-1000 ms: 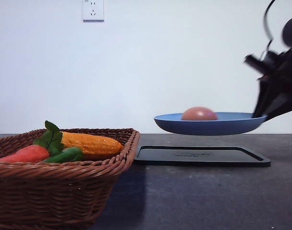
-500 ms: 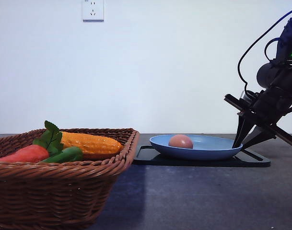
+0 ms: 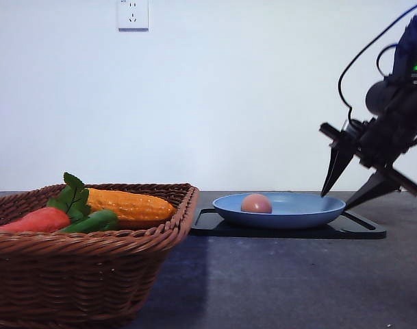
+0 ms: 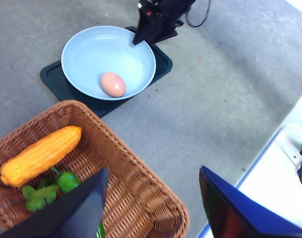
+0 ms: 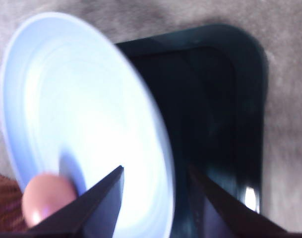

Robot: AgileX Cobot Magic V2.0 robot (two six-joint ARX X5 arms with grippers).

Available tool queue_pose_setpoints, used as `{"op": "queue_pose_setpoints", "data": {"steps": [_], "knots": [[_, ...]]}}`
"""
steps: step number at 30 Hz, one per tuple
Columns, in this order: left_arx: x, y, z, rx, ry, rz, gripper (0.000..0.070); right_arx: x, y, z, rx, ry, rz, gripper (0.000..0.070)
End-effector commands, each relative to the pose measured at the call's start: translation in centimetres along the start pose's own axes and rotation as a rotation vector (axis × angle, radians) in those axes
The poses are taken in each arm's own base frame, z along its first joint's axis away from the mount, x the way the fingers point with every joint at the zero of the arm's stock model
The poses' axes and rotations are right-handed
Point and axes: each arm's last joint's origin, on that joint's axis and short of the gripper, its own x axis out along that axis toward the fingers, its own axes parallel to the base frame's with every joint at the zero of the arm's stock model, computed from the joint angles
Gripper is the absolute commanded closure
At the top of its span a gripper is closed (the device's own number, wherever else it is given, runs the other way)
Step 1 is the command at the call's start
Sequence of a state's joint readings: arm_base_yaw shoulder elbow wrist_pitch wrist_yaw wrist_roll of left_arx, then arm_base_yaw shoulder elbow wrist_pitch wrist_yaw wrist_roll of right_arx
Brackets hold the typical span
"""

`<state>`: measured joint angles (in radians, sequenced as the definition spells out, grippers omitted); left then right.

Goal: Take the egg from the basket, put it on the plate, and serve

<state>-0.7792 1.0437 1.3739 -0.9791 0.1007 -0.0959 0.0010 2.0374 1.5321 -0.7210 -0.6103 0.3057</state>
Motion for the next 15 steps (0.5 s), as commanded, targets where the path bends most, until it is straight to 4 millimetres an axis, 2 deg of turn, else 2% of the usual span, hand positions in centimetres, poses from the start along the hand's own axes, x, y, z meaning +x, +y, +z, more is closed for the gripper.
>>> {"op": "queue_pose_setpoints", "data": {"steps": [1, 4, 6, 9, 14, 15], "knots": [[0.2, -0.1, 0.7, 0.015, -0.031, -0.001, 0.0324, -2.0, 1.6, 0.4, -0.075, -0.054, -0.007, 0.0435], [0.8, -0.1, 1.2, 0.027, -0.054, 0.020, 0.0329, -4.8, 3.2, -0.4, -0.126, -0.105, -0.072, 0.0447], [1.2, 0.1, 1.5, 0.033, -0.073, 0.071, 0.0357, -7.0, 4.3, -1.3, -0.167, -0.139, -0.134, 0.0474], [1.9, 0.4, 2.0, 0.045, -0.094, 0.166, 0.0460, -10.2, 5.9, -3.0, -0.225, -0.182, -0.214, 0.0525], [2.9, 1.1, 2.6, 0.104, -0.103, 0.244, 0.0699, -14.5, 9.4, -7.0, -0.351, -0.231, -0.258, 0.0655], [3.0, 1.2, 2.7, 0.106, -0.111, 0.251, 0.0700, -15.2, 10.2, -7.9, -0.389, -0.242, -0.260, 0.0673]]}}
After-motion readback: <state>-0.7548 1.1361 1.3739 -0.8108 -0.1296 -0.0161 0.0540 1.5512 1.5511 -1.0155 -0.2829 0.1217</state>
